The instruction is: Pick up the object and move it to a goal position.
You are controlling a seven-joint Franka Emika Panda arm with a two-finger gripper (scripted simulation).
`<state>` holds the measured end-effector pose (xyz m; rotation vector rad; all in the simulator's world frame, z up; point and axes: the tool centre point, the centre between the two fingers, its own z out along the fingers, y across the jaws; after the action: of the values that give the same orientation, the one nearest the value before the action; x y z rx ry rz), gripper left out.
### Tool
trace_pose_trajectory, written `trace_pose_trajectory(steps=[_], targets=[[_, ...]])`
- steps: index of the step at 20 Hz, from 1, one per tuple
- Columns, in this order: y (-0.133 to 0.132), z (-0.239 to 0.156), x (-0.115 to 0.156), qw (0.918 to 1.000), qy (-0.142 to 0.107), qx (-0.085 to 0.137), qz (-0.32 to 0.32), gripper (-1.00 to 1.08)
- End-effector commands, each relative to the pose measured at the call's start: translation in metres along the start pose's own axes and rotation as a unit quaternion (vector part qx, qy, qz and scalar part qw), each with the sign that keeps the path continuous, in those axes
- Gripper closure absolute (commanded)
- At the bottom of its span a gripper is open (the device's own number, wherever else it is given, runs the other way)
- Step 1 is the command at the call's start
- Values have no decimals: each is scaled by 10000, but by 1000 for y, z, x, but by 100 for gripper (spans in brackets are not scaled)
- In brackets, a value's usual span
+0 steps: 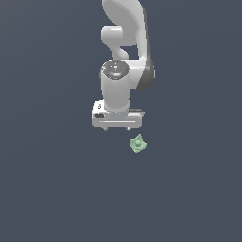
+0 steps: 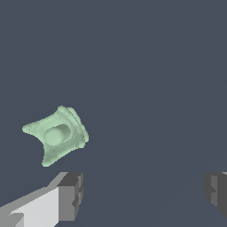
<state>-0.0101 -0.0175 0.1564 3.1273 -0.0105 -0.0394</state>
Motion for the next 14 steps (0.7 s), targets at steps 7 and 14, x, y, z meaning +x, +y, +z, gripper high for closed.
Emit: trace_pose_trajectory(steps=[7,14], targets=[[-5,17,-6,9998,-100,-33,-142,-92],[-7,24,-9,9997,-140,-45,-195,-92]])
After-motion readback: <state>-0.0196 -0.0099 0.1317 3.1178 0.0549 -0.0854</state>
